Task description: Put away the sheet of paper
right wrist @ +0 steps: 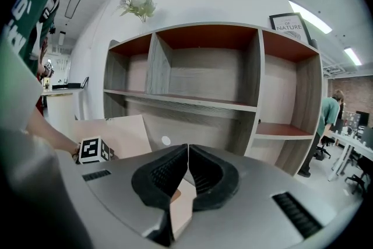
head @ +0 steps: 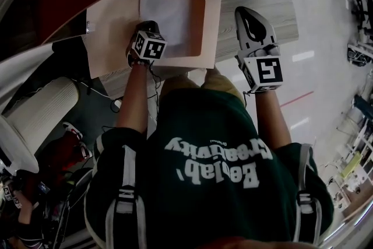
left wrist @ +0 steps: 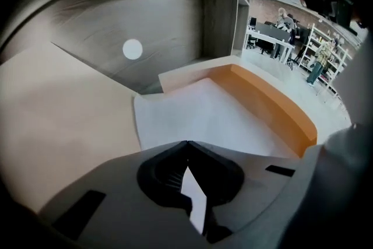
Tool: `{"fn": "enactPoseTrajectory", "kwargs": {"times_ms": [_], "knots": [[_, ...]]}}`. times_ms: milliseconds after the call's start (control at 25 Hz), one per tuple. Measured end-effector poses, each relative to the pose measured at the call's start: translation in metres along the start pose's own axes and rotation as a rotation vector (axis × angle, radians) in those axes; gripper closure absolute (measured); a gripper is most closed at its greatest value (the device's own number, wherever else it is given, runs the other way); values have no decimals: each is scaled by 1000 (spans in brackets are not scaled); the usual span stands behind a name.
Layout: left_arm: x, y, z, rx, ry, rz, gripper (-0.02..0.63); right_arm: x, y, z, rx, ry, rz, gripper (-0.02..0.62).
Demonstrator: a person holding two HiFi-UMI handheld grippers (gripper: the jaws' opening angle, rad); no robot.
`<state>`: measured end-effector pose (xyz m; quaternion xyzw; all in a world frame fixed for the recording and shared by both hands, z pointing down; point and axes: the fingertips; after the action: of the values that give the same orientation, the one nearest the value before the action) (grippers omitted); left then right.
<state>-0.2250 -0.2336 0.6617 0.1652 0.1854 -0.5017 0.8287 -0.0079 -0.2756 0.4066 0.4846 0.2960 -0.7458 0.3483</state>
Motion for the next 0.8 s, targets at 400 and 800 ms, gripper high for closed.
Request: {"fn": "enactPoseTrajectory", "kwargs": {"times_ms": [400,800], "knots": [[-11,14,35,-41,-81,37,588,-18,12,-2,-28,-22,33,561],[3,25,41,-48,-111,39,588,-19,23,1,-12,-1,54,561]]}}
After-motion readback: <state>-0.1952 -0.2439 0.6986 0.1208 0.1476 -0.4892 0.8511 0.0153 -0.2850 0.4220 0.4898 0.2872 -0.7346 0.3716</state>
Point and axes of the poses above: the fingertips, and each gripper's own axes: z forward along the fingers, y to its right, x out of its top, and after that the axes turned 1 degree about -z, right-handed
